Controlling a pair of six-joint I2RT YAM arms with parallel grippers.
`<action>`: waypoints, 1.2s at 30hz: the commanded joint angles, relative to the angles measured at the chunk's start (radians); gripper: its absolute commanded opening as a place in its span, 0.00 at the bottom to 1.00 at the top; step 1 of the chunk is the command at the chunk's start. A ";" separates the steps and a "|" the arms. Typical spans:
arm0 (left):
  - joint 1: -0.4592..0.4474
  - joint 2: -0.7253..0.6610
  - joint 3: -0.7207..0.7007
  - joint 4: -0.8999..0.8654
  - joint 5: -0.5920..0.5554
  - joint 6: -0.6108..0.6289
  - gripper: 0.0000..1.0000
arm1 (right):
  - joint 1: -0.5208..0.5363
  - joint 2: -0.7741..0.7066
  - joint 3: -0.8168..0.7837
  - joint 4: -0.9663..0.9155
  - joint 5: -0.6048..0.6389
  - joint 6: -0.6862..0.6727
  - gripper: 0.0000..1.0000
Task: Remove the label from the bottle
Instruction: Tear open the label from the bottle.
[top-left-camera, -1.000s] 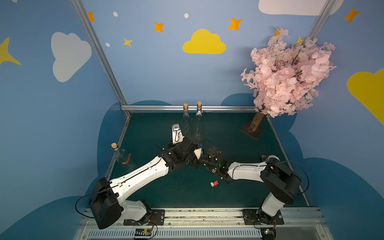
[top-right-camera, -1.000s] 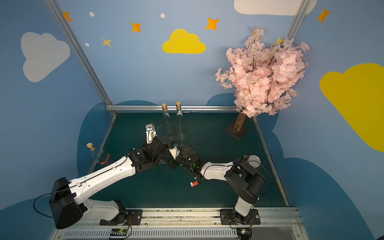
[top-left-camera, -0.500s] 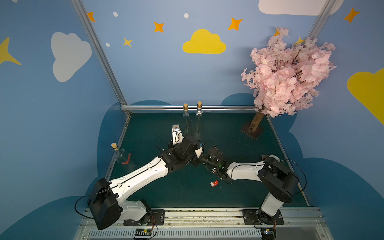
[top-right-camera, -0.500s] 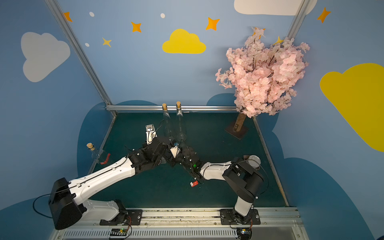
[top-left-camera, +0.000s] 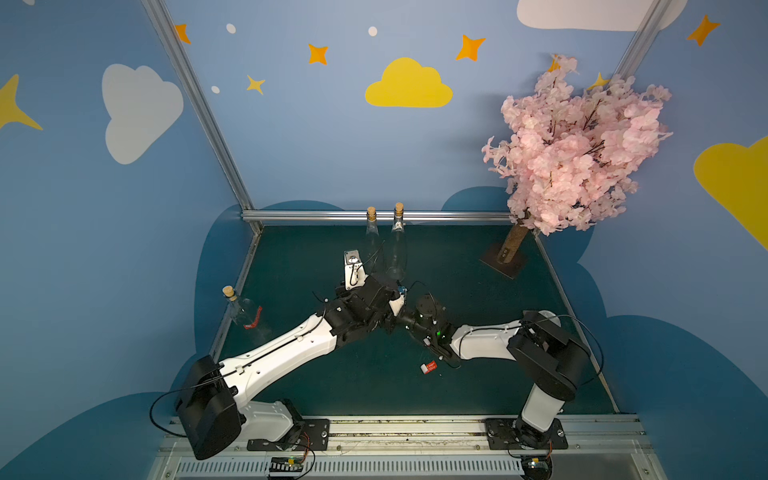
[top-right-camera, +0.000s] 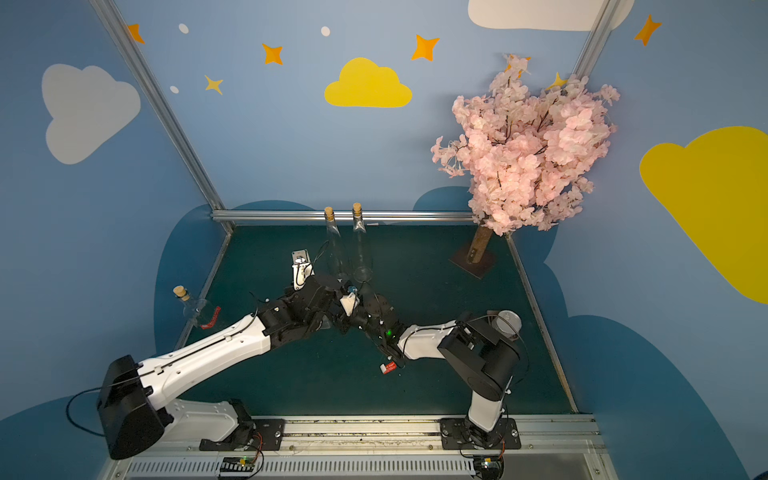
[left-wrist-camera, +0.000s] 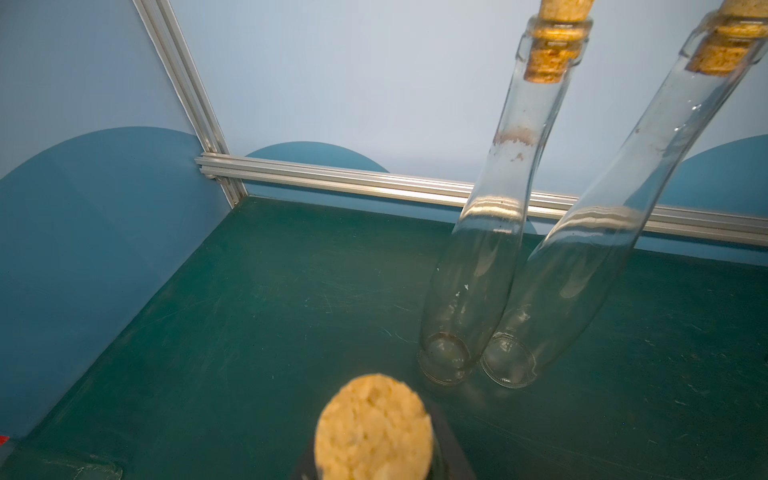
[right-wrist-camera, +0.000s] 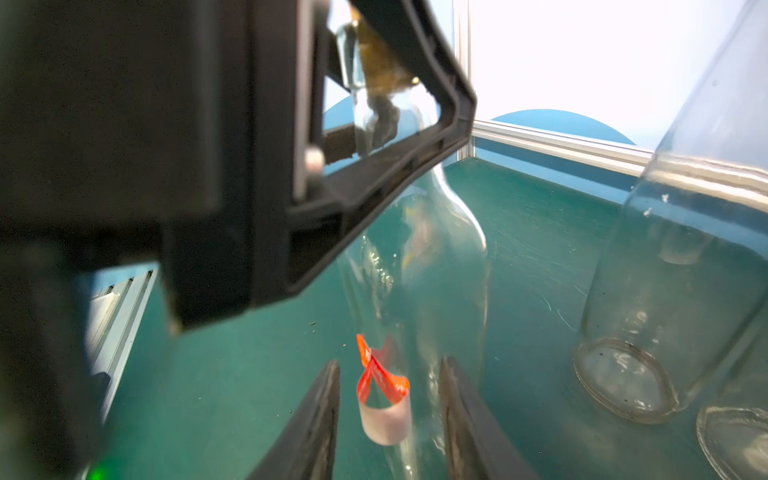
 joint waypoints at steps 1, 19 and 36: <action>-0.003 -0.030 0.002 0.050 -0.030 0.007 0.03 | 0.003 0.016 -0.003 0.038 -0.025 0.004 0.45; -0.003 -0.030 -0.005 0.063 -0.028 0.019 0.03 | -0.007 0.048 0.007 0.051 -0.054 0.001 0.19; -0.002 -0.011 -0.031 0.113 -0.069 0.063 0.03 | -0.004 0.025 -0.008 0.057 -0.110 0.005 0.00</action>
